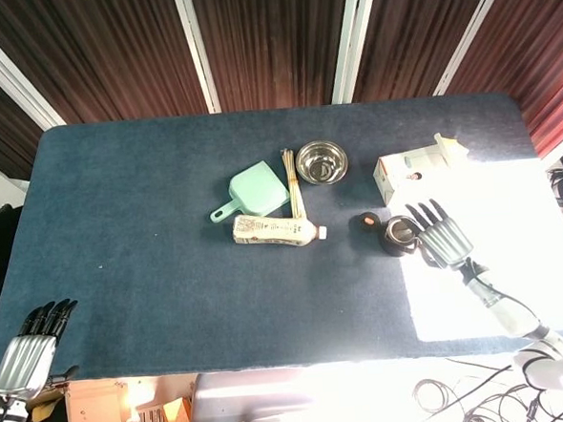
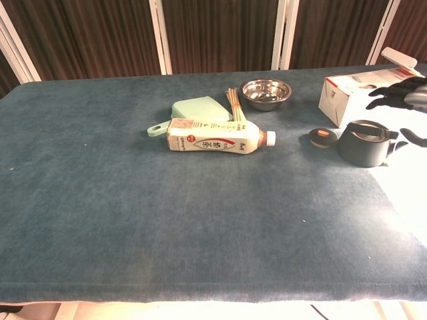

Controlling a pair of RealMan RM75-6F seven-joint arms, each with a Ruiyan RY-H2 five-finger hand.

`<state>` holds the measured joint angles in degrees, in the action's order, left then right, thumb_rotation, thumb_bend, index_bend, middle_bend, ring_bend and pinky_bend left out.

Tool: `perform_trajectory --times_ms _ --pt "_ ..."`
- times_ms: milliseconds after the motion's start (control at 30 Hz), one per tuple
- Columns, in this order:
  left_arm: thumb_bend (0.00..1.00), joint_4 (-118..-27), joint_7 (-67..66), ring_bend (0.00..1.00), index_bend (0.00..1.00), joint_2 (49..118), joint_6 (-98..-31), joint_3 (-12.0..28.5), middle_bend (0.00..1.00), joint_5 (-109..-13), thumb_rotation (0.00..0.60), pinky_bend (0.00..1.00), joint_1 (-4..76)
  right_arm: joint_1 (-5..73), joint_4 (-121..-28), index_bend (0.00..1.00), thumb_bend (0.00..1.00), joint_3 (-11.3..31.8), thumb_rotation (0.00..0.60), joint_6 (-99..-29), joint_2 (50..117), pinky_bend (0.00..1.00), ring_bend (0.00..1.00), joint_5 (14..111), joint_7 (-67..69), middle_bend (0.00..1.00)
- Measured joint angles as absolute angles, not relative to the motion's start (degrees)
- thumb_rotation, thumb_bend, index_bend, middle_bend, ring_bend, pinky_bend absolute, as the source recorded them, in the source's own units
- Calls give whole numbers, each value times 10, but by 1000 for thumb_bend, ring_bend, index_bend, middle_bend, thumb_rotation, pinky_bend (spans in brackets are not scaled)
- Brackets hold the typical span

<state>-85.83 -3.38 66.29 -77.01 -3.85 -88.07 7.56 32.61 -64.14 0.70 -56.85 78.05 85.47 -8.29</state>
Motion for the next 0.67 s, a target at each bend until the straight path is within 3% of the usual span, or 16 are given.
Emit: perform_trajectory --times_ms 267,467,667 --pt "42 -841 -4 19 0 676 -832 -32 63 -910 600 102 63 261 -743 19 363 2 512 -721 708 0 0 889 -46 0" --pt "42 -777 12 0 0 736 -921 -14 41 -936 600 102 44 145 -814 1 358 -23 553 -858 667 0 0 898 -45 0" --pt "42 -755 15 0 0 751 -950 -20 41 -973 600 102 34 78 -851 0 358 -42 563 -899 642 0 0 890 -48 0"
